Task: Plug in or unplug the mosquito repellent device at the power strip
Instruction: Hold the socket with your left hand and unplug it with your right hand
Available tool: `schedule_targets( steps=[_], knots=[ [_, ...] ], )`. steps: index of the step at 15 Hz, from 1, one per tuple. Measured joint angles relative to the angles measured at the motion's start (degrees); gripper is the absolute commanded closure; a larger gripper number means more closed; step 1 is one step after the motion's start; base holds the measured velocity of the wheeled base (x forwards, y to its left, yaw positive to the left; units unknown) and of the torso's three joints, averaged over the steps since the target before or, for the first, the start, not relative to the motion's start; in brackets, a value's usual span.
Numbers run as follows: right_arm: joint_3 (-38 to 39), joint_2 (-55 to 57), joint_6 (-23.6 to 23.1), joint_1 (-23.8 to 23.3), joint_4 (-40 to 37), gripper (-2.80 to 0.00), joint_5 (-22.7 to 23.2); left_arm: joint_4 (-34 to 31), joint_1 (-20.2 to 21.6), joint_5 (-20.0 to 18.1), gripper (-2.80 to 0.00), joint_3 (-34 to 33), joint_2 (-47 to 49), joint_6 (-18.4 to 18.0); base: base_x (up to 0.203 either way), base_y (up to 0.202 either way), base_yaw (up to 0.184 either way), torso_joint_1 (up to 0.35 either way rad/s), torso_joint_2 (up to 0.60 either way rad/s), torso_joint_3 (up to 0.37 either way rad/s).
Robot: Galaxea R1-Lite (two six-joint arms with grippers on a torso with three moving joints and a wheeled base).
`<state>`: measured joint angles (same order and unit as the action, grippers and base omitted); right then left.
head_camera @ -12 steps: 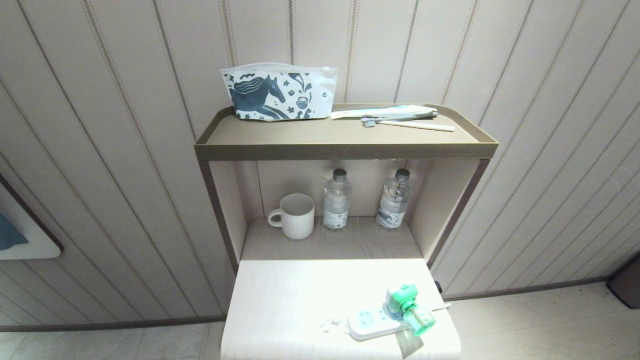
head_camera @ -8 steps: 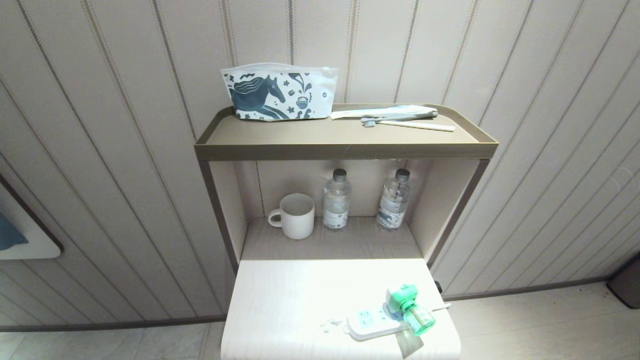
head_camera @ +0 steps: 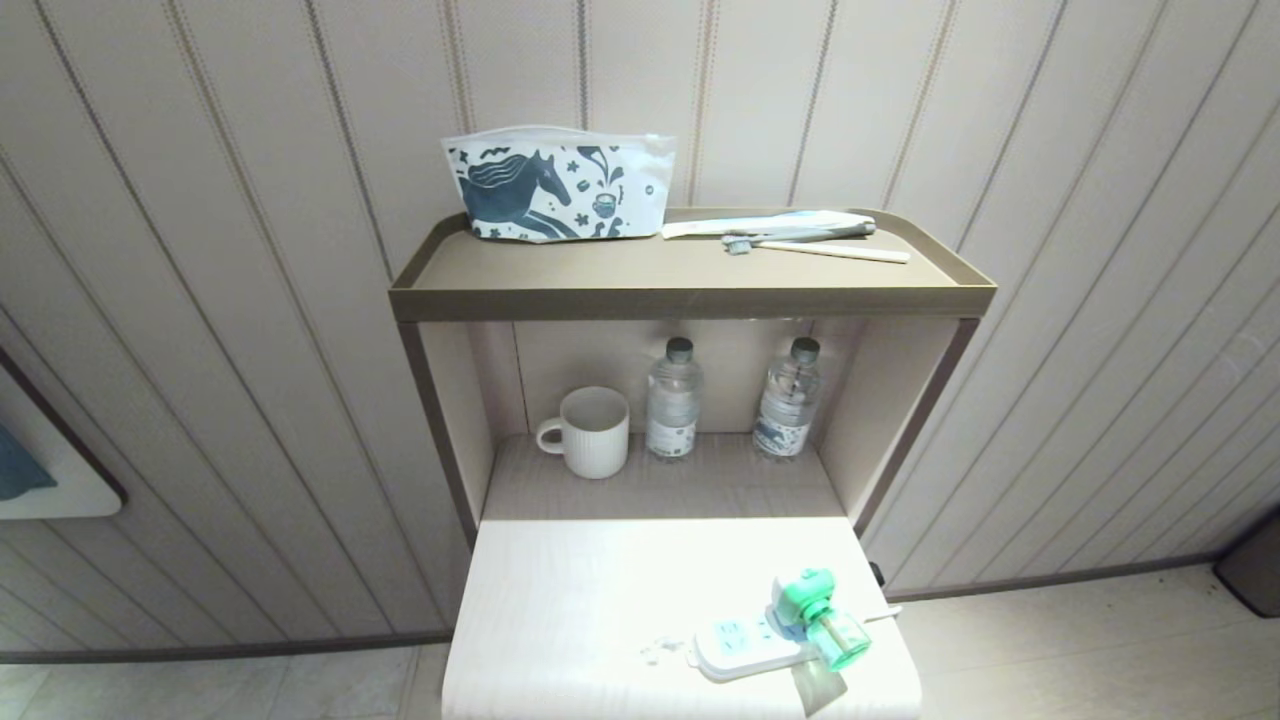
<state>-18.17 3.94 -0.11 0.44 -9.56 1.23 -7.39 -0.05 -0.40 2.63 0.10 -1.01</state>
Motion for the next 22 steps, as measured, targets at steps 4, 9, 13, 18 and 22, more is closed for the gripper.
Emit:
schedule_targets(
  steps=[4, 9, 13, 18, 22],
  knots=[
    [-18.0, 13.9, 0.1, 0.1, -4.9, 0.0, 1.8, 0.0, 0.0, 0.0, 0.0, 0.0, 0.0, 0.8, 0.0, 0.0, 0.0, 0.0, 0.0, 0.0],
    [-40.9, 37.3, 0.6, 3.5, -8.3, 0.0, 5.5, 0.0, -0.1, 0.0, 0.0, 0.1, 0.0, 0.8, 0.0, 0.0, 0.0, 0.0, 0.0, 0.0],
    [-57.6, 53.1, 5.2, 17.5, -21.2, 0.0, 3.5, 0.0, 0.0, 0.0, 0.0, 0.1, 0.0, 0.8, 0.0, 0.0, 0.0, 0.0, 0.0, 0.0],
    [-64.1, 71.5, 10.5, 36.7, -31.4, 0.0, -19.1, 0.0, 0.0, 0.0, 0.0, 0.1, 0.0, 0.8, 0.0, 0.0, 0.0, 0.0, 0.0, 0.0],
    [-63.6, 81.5, 11.8, 41.4, -32.8, 0.0, -25.0, 0.0, 0.0, 0.0, 0.0, 0.1, 0.0, 0.8, 0.0, 0.0, 0.0, 0.0, 0.0, 0.0]
  ],
)
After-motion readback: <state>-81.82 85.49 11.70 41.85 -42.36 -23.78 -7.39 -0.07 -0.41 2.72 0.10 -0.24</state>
